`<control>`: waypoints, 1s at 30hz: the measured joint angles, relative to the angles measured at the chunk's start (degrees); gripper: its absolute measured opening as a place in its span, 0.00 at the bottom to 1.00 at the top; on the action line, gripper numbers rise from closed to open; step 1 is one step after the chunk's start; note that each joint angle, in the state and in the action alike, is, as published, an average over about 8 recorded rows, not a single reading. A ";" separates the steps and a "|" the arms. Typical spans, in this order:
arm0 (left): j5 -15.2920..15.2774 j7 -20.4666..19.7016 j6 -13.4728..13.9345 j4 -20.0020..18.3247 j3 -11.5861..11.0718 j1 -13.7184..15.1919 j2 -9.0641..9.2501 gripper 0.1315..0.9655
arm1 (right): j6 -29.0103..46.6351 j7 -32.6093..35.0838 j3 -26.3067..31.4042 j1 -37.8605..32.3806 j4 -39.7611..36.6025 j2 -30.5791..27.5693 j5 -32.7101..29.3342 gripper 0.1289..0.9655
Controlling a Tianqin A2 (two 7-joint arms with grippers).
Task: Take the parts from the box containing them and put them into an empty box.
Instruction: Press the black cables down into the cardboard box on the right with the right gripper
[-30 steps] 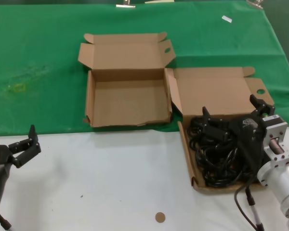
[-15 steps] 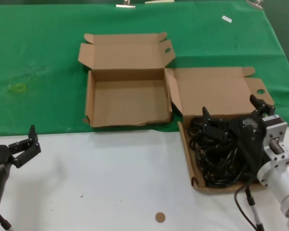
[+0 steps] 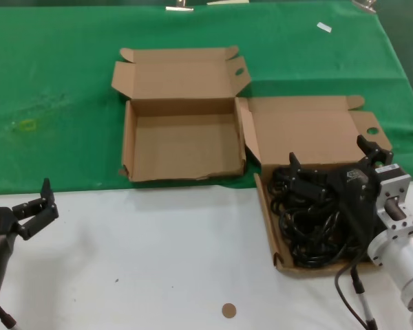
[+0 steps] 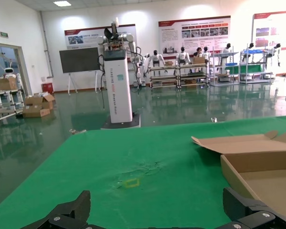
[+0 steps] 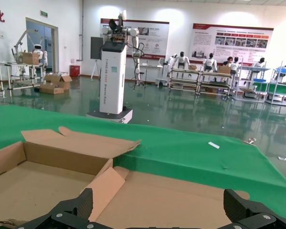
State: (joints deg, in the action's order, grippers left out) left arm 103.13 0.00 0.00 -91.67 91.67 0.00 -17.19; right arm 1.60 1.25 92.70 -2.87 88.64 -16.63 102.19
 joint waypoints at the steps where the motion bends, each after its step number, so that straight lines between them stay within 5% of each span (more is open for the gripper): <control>1: 0.00 0.00 0.00 0.00 0.00 0.00 0.00 1.00 | 0.00 0.00 0.00 0.00 0.00 0.00 0.00 1.00; 30: 0.00 0.00 0.00 0.00 0.00 0.00 0.00 0.99 | 0.00 0.00 0.00 0.00 0.00 0.00 0.00 1.00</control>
State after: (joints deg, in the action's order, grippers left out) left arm 103.13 0.00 0.00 -91.67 91.67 0.00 -17.19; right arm 1.60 1.25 92.70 -2.87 88.64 -16.63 102.19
